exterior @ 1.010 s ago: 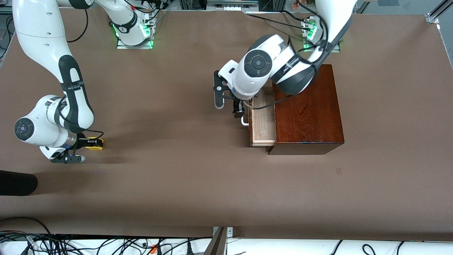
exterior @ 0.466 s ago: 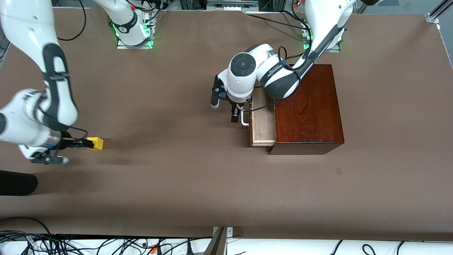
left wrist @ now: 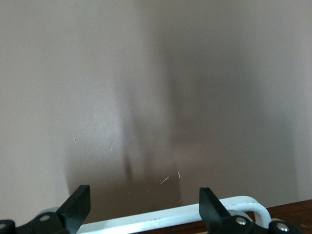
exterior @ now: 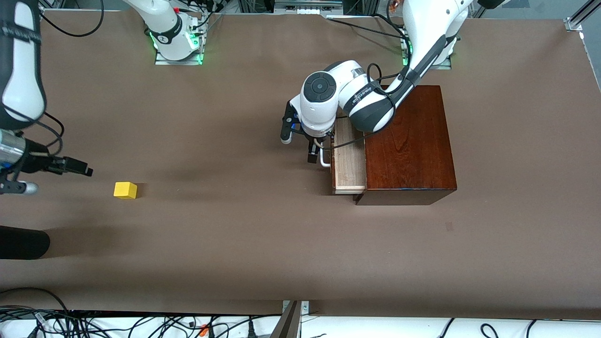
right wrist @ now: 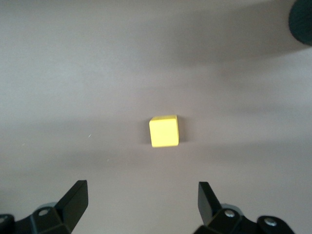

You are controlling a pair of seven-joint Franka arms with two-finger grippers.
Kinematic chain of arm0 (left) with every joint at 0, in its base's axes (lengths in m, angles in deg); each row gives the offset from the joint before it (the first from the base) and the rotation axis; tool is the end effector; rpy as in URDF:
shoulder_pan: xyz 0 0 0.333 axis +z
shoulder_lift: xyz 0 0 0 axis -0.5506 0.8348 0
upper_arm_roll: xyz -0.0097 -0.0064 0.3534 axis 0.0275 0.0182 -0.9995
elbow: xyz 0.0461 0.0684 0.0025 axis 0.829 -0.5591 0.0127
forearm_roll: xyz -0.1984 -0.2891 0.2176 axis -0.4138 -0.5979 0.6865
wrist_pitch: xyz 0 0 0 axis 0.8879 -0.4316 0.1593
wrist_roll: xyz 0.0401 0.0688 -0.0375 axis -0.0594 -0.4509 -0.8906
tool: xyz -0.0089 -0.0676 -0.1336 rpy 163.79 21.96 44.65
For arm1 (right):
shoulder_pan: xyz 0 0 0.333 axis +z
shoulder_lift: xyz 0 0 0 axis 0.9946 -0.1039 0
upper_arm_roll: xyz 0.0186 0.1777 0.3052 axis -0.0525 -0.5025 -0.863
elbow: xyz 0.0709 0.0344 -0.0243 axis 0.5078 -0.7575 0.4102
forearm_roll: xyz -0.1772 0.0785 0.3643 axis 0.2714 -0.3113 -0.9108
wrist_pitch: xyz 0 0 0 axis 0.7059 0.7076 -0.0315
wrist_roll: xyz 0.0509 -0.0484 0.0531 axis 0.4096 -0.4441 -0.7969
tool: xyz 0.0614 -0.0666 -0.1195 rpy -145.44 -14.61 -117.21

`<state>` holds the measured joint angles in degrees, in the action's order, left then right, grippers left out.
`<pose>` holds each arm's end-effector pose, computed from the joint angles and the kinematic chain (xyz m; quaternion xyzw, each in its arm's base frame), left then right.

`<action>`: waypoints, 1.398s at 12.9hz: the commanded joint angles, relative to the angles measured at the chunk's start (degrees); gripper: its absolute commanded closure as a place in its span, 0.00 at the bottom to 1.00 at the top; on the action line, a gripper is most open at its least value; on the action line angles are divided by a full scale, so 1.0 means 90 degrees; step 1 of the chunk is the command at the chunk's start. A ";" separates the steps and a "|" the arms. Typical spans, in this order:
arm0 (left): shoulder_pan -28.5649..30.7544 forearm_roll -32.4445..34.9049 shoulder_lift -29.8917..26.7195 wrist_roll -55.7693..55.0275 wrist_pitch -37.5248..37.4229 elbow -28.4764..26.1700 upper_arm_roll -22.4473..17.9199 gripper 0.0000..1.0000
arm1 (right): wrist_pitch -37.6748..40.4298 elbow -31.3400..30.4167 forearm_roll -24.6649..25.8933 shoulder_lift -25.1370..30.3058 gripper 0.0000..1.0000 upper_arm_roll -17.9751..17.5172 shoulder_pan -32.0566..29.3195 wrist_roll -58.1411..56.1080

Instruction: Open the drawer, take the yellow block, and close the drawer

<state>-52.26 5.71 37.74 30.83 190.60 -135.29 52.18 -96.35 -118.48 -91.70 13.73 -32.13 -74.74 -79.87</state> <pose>0.5336 -0.4899 0.2831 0.6569 -0.7535 -0.0180 0.0164 0.6534 -0.1038 0.4215 -0.9975 0.0442 0.0126 0.0532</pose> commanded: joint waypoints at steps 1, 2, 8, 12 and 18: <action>0.0083 0.0317 -0.0087 0.0068 -0.0460 -0.0043 -0.0044 0.00 | 0.0563 -0.0104 0.0733 0.0779 0.00 -0.0098 0.0294 0.0918; 0.0015 0.0268 -0.0068 0.0038 -0.0383 -0.0024 -0.0044 0.00 | 0.0836 -0.0065 0.0774 0.1013 0.00 -0.0108 0.0315 0.1125; -0.0015 -0.0082 -0.0009 -0.0031 -0.0050 0.0220 -0.0005 0.00 | 0.1718 0.0130 0.0892 0.1669 0.00 -0.0508 0.0491 0.1516; -0.0054 -0.0278 0.0117 -0.0060 0.0173 0.0328 -0.0005 0.00 | 0.1806 -0.0006 0.1477 0.2011 0.00 -0.0840 0.0520 0.2022; -0.0054 -0.0172 0.0235 0.0018 0.0116 0.0231 -0.0082 0.00 | 0.1738 -0.0026 0.1468 0.1953 0.00 -0.0879 0.0520 0.2074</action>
<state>-52.75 4.04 39.66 30.43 192.16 -133.48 52.03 -80.56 -117.94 -79.42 30.49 -39.83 -70.16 -62.14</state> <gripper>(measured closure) 0.000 0.000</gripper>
